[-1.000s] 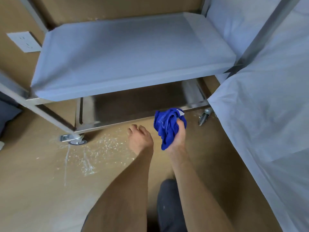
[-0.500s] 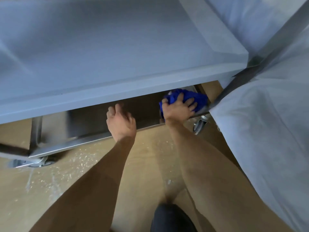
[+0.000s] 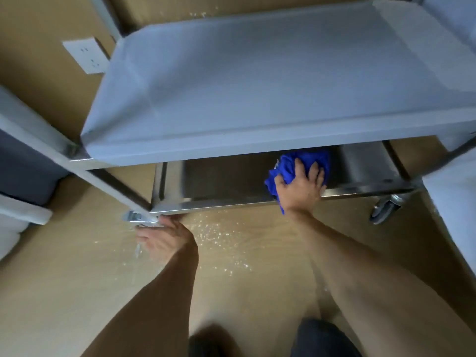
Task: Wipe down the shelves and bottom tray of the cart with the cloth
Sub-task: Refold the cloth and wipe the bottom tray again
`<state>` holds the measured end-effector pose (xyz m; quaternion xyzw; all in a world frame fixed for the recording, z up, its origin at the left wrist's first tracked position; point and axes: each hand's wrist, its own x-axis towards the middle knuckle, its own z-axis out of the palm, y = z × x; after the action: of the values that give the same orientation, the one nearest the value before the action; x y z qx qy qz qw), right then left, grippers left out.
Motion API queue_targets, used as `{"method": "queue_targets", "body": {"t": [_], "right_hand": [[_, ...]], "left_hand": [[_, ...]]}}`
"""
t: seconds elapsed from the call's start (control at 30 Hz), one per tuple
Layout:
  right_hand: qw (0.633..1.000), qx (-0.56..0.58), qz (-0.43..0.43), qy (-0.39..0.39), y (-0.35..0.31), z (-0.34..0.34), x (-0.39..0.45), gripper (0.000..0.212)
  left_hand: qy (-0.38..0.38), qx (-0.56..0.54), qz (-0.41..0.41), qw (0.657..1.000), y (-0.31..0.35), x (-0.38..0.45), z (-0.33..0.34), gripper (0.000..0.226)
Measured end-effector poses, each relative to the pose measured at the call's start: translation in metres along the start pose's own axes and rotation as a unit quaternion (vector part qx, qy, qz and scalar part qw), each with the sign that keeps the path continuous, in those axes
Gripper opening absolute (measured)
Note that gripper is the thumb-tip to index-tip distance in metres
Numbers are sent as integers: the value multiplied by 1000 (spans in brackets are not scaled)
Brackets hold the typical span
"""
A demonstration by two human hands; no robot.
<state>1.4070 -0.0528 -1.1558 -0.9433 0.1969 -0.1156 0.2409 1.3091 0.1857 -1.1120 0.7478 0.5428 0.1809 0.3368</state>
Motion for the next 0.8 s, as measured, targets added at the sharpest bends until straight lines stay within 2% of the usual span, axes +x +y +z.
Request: {"method": "queue_targets", "body": {"t": [0.1,0.2,0.3,0.37,0.47,0.57,0.67,0.77,0.8], "right_hand": [[999,-22,32,-22,2,-4,4,69],[999,-13,31,-28,-17,6,-4,67],[999,-17,-34,-26,-40,23,-5,68],[995,-33,-58,-69,-62,37,5,62],[992,-33,-98,-75,-117,58,12,54],[980,-12,-169,-103,-176,87,3,42],[965,30,-200,-169,-222,100,-17,35],[928,-23,-235,-288,-234,96,-32,42],[922,-29,-261,-285,-228,91,-39,44]], "left_hand": [[1,-29,32,999,13,42,-18,64],[-1,-77,17,997,39,67,-19,31],[13,-86,18,996,35,80,-14,22],[24,-75,56,995,25,85,-8,24],[49,-71,102,991,20,89,3,27],[64,-71,113,989,18,90,12,23],[66,-63,133,987,14,93,14,21],[62,-60,131,988,14,95,13,23],[58,-58,124,989,15,95,12,24]]}}
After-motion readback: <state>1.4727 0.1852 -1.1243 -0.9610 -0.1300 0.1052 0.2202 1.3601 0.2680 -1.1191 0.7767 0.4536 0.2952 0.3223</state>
